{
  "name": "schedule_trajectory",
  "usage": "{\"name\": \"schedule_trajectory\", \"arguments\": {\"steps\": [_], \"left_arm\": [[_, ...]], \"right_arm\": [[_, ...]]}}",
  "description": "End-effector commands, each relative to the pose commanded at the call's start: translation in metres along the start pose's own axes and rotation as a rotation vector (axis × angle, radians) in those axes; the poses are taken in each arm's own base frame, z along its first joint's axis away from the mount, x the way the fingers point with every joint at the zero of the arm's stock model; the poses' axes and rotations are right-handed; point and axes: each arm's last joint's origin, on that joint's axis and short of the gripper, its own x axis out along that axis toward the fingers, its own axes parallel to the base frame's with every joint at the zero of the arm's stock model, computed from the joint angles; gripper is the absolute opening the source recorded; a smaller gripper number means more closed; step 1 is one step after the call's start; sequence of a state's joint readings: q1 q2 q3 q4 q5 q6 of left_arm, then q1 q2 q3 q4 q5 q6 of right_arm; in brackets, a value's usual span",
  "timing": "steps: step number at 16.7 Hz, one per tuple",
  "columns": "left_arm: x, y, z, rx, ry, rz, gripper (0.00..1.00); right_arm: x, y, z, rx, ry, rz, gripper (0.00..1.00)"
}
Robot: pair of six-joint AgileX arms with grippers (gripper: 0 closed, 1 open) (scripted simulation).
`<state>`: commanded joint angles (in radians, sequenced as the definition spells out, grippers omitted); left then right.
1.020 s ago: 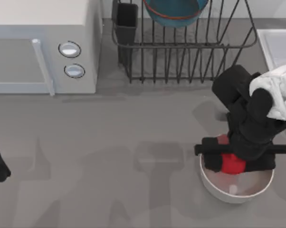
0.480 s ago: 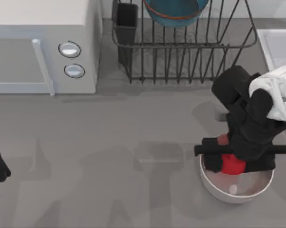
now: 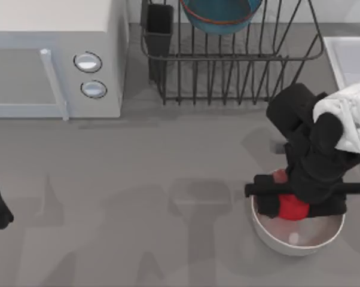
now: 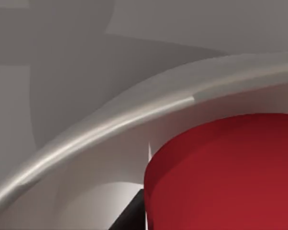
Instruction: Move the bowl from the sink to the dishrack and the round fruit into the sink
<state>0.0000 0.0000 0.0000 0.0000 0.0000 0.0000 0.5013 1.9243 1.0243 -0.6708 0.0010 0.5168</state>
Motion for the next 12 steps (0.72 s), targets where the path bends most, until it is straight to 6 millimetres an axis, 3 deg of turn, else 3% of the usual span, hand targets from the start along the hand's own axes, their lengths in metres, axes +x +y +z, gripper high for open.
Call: {"name": "schedule_trajectory", "arguments": {"steps": [1, 2, 6, 12], "left_arm": [[0.0, 0.0, 0.0, 0.0, 0.0, 0.0, 1.0], [0.0, 0.0, 0.0, 0.0, 0.0, 0.0, 1.0], [0.0, 0.0, 0.0, 0.0, 0.0, 0.0, 1.0], [0.0, 0.0, 0.0, 0.0, 0.0, 0.0, 1.0]], "right_arm": [[0.0, 0.0, 0.0, 0.0, 0.0, 0.0, 0.0], [-0.034, 0.005, -0.007, -0.024, -0.053, 0.031, 0.0], [-0.054, 0.007, -0.003, -0.023, -0.06, 0.035, 0.0], [-0.121, 0.006, -0.006, -0.024, -0.041, 0.025, 0.0]]}}
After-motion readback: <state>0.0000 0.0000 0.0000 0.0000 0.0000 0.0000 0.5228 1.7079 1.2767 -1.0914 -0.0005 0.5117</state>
